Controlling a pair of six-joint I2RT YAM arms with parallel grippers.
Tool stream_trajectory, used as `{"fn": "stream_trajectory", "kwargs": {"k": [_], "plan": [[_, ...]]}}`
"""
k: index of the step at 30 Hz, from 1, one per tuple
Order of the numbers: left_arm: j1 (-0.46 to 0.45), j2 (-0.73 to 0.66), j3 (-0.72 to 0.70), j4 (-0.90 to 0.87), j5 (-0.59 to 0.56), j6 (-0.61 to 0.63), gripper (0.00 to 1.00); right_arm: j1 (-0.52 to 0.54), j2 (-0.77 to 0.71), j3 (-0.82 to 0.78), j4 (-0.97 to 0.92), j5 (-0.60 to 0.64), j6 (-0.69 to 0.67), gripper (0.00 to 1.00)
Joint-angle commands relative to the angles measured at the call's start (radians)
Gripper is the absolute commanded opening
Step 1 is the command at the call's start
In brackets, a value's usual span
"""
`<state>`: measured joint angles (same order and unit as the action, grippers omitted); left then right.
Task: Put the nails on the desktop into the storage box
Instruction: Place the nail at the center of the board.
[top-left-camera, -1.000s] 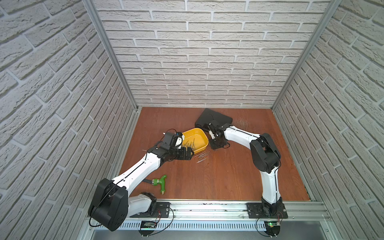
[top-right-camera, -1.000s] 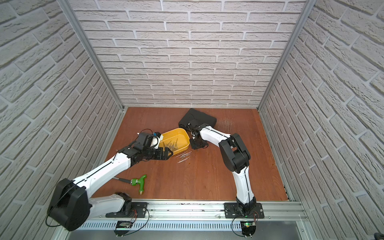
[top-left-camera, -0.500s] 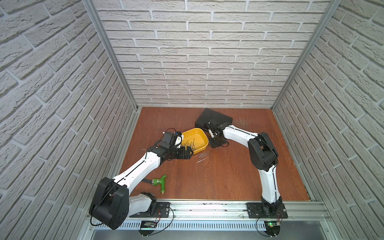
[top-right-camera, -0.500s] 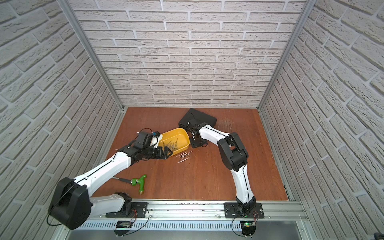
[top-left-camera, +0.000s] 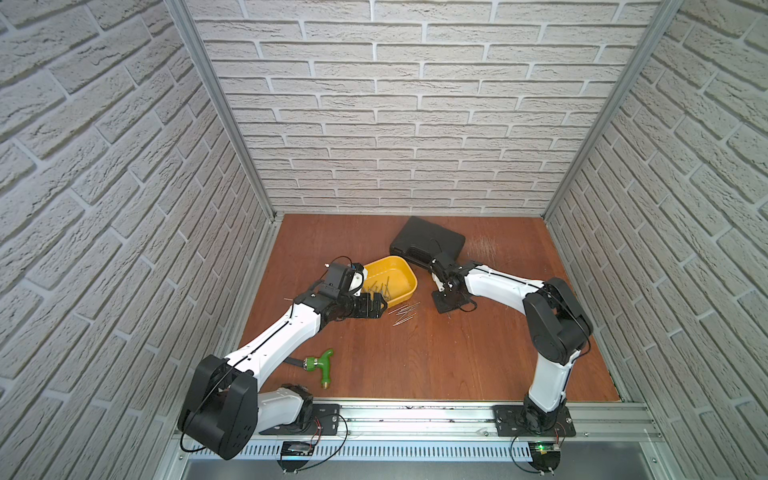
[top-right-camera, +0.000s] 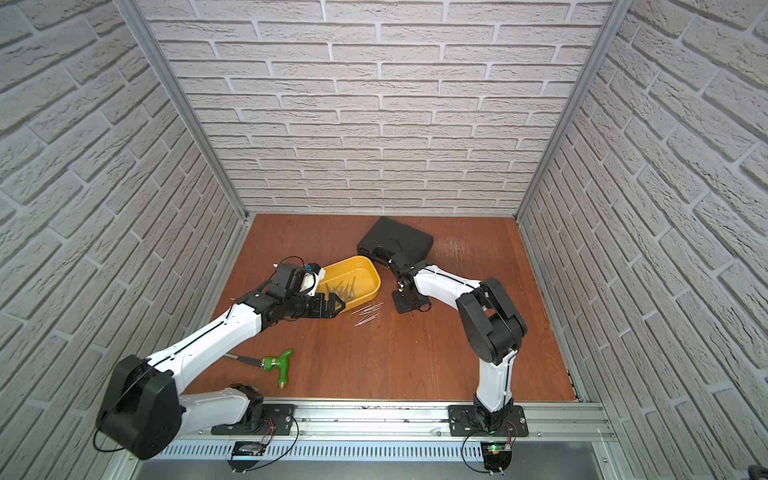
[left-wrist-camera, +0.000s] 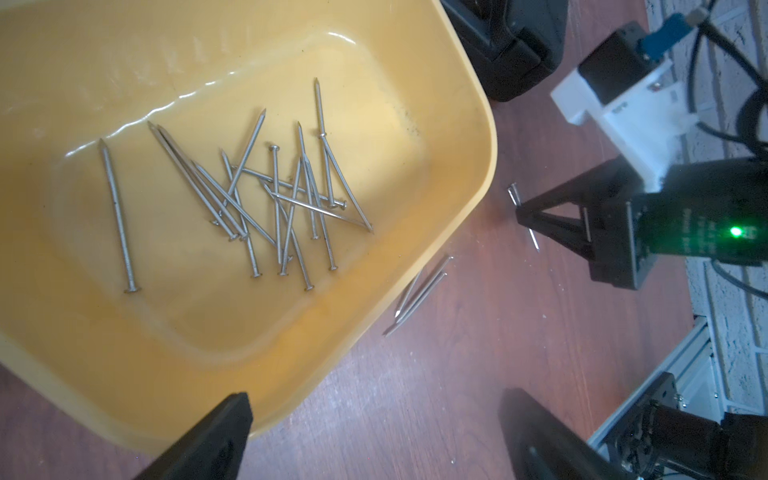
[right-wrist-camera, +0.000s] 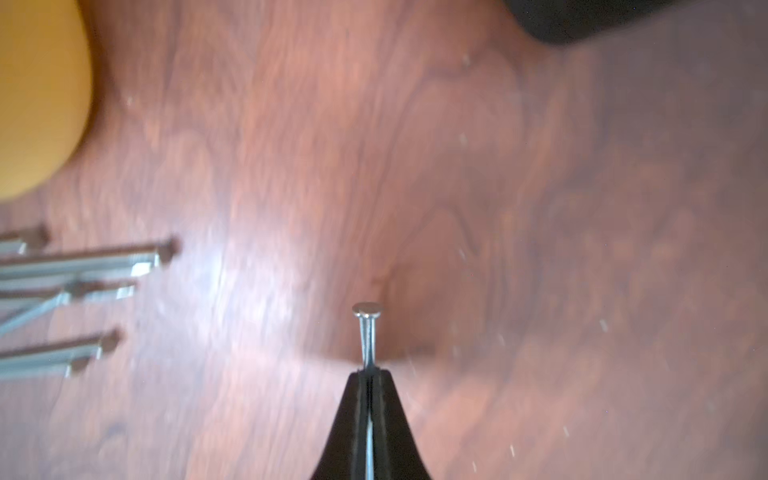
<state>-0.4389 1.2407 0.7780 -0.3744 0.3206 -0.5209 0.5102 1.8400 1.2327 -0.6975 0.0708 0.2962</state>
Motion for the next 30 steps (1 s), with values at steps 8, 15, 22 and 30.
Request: {"fn": "stream_trajectory", "kwargs": {"k": [8,15,22,30], "plan": [[0.0,-0.013,-0.012,0.081,0.036,-0.031,0.98,-0.007,-0.144,0.026,0.021,-0.147,-0.004,0.03],[0.002,-0.013,-0.003,0.107,0.061,-0.035,0.98,-0.018,-0.154,0.053,0.048,-0.257,-0.002,0.02],[0.003,-0.007,0.007,0.111,0.067,-0.038,0.98,-0.018,-0.153,0.064,0.061,-0.293,0.026,0.02],[0.006,-0.005,0.0,0.108,0.066,-0.042,0.98,-0.018,-0.062,0.064,0.002,-0.186,0.006,0.02]]}}
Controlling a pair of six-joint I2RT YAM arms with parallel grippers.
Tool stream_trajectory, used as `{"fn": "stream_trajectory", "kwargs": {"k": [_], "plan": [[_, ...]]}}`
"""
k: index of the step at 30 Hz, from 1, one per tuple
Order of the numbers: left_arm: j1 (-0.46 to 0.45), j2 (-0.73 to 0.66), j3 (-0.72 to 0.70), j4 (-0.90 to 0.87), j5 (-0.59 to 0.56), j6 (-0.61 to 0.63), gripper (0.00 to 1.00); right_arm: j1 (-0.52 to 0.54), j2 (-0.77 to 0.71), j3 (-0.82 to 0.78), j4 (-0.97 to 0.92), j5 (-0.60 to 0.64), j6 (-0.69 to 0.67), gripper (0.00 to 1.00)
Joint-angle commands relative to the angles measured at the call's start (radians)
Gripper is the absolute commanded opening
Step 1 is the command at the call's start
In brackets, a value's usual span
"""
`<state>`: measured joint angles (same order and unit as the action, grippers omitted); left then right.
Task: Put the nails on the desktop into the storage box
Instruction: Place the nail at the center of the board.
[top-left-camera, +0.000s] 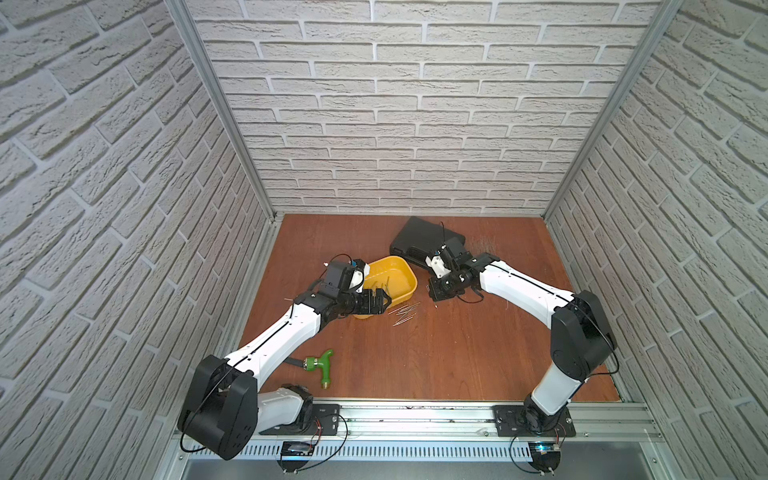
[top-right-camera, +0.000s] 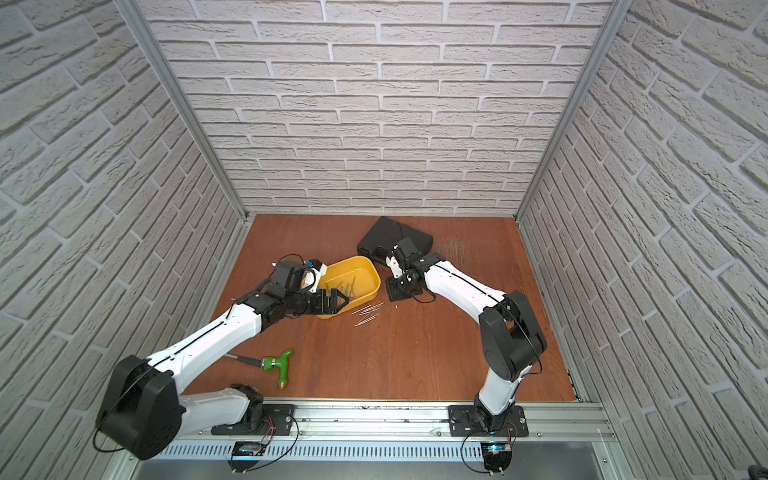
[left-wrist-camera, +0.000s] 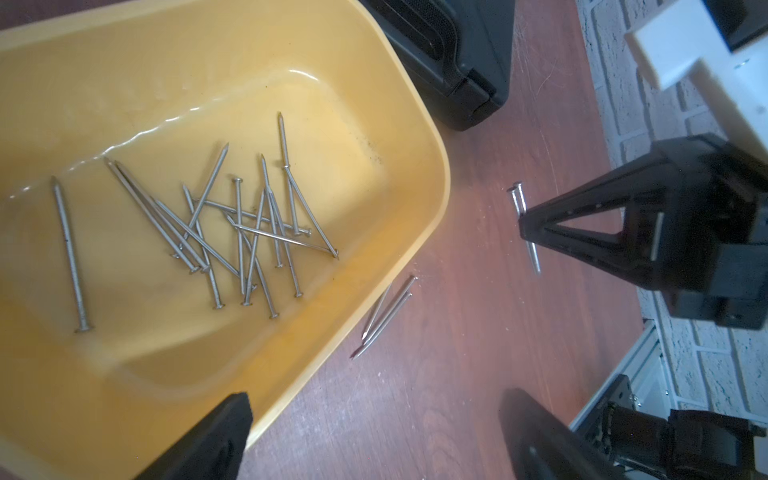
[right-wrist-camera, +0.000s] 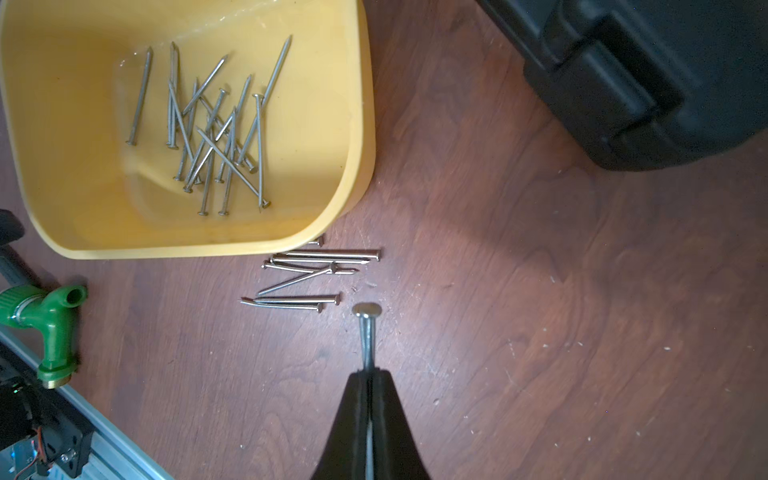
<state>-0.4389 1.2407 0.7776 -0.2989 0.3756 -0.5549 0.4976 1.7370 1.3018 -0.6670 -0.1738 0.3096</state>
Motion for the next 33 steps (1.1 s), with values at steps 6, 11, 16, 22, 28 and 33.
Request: {"fn": "stream_trajectory", "kwargs": {"k": [6,11,16,22,28,33], "plan": [[0.006,-0.007,-0.009,0.025,0.008,-0.006,0.98,0.004,0.082,-0.089,0.024,0.09,0.009,0.02],[0.006,0.011,-0.004,0.029,0.012,-0.007,0.98,0.012,0.095,-0.095,0.027,0.113,0.011,0.07],[0.004,0.022,-0.006,0.035,0.014,-0.01,0.98,0.012,0.099,-0.087,0.021,0.142,0.002,0.21],[0.005,0.023,-0.006,0.035,0.014,-0.01,0.98,0.013,0.126,-0.067,0.014,0.161,-0.008,0.23],[0.003,0.019,-0.006,0.024,0.012,-0.005,0.98,0.012,0.14,-0.056,0.002,0.179,-0.018,0.22],[0.002,0.026,-0.009,0.025,0.014,-0.004,0.98,0.012,0.127,-0.086,0.01,0.172,0.007,0.22]]}}
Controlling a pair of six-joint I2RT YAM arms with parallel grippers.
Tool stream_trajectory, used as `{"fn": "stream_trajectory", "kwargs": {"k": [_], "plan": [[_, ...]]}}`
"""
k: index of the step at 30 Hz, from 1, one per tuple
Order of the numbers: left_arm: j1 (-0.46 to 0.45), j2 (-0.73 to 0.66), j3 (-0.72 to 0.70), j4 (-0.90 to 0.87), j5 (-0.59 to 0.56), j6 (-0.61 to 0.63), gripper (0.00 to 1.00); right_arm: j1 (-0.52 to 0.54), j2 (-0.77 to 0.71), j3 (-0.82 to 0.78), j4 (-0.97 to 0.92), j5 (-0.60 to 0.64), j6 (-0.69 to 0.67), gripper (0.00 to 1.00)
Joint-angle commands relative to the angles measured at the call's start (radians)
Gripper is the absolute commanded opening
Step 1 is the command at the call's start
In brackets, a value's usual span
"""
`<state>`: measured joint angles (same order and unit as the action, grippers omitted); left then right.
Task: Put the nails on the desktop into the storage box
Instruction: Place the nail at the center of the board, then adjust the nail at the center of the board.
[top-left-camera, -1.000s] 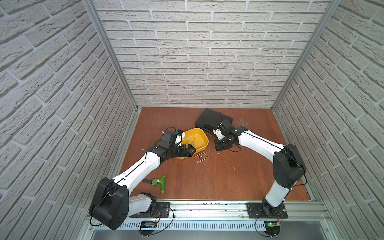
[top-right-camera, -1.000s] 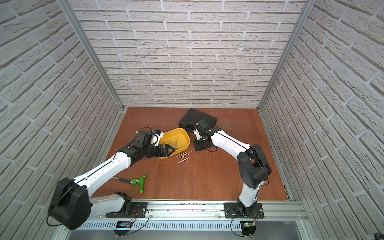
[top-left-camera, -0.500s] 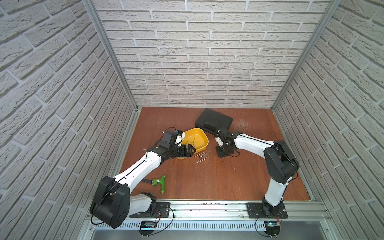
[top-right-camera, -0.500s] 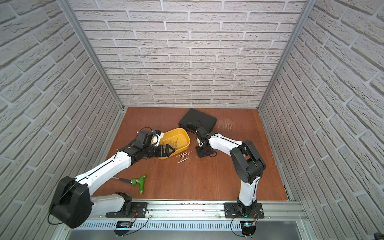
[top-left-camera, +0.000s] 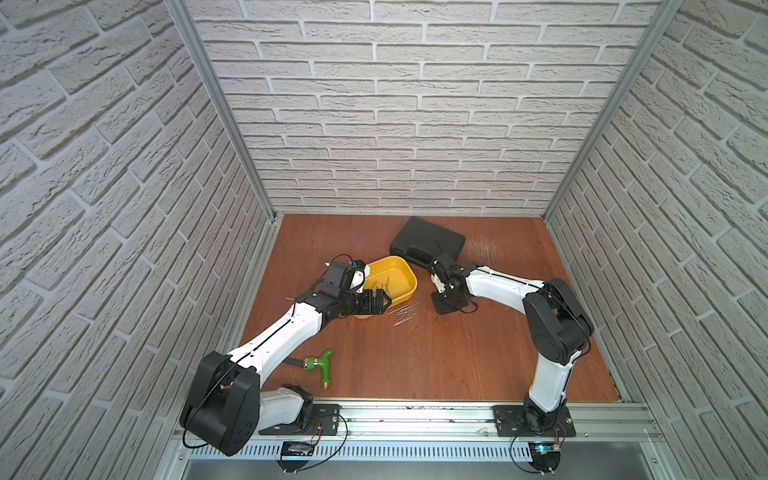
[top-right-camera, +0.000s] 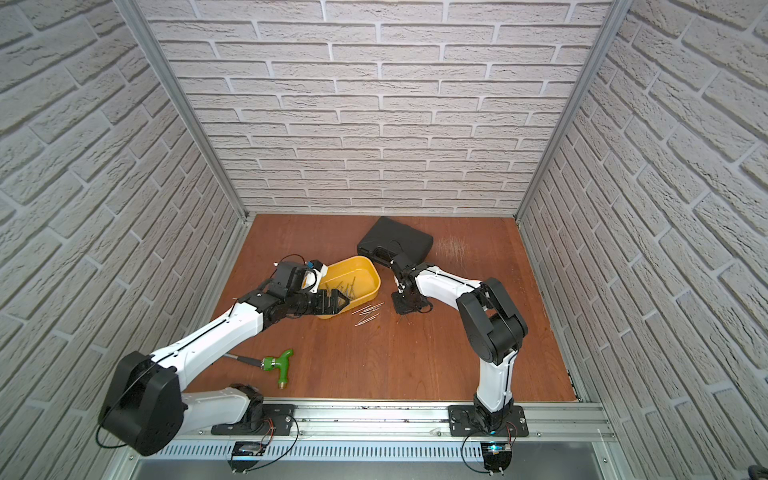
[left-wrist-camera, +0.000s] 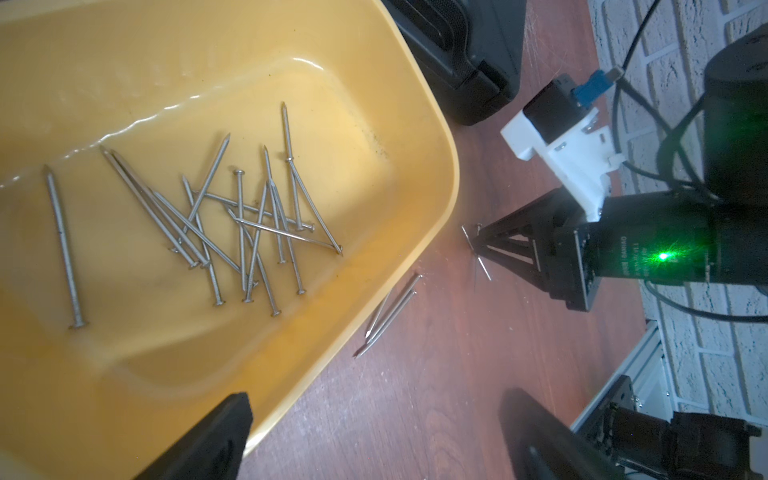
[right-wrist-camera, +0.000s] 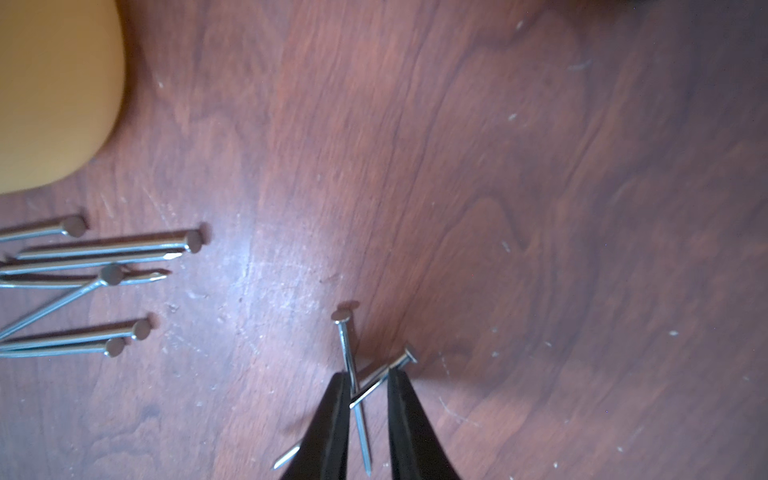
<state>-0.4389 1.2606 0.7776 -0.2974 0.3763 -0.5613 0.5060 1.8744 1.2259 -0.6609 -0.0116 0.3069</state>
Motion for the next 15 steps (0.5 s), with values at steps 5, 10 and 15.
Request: {"fn": "stream_trajectory", "kwargs": {"k": [5,10,15], "plan": [[-0.002,0.01,-0.005,0.022,0.015,0.003,0.98,0.004,0.015,-0.005,0.012,0.009,0.02,0.22],[0.0,-0.009,-0.008,-0.001,0.004,0.012,0.98,0.004,0.031,0.013,0.012,0.001,0.023,0.19],[-0.001,-0.014,-0.014,-0.004,-0.001,0.013,0.98,0.003,0.018,0.018,0.015,-0.016,0.036,0.08]]}}
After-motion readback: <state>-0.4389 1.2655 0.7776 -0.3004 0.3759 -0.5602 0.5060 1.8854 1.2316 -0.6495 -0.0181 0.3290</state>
